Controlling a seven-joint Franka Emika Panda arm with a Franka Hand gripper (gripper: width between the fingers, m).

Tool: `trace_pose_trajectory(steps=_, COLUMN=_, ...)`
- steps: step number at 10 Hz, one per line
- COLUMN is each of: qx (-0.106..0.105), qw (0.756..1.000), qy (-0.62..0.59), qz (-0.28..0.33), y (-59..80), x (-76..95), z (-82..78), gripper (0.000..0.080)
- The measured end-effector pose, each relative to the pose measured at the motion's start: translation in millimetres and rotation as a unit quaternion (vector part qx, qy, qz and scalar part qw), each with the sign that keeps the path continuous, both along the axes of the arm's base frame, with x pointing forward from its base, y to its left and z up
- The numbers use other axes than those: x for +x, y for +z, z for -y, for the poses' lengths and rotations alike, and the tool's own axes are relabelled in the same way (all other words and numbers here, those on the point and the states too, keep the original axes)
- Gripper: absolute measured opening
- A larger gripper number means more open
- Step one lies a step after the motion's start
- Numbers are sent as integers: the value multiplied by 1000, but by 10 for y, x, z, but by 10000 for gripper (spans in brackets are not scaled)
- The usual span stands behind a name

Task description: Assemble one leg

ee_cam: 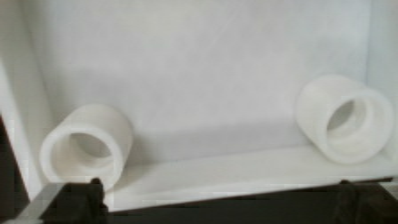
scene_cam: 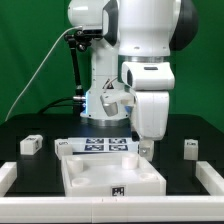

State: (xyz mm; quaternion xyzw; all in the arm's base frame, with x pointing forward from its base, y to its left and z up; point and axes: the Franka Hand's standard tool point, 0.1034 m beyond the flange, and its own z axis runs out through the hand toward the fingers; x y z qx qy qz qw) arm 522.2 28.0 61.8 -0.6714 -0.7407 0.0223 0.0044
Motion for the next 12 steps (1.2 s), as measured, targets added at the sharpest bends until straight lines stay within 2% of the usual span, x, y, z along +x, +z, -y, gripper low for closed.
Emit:
trace_pose_trajectory(steps=4, qx=1, qw=1000, qy=13, qz=0, y=-22, x=-15, z=26, gripper=650)
trace_pose_trajectory(steps=5, qx=3, qw=1000, qy=27, qz=0, y=-64, x=-69, z=102, gripper=650)
trace_pose_trajectory(steps=9, qx=11, qw=998, qy=54, qz=-13, y=-216, x=-464, z=528, gripper=650)
trace_pose_trajectory(steps=10, qx=12, qw=999, qy=49, qz=-16, y=-238, x=-495, z=592, gripper=650)
trace_pose_trajectory(steps=12, qx=14, qw=999, qy=45, qz=-25, y=-329, x=-570, z=617, gripper=650)
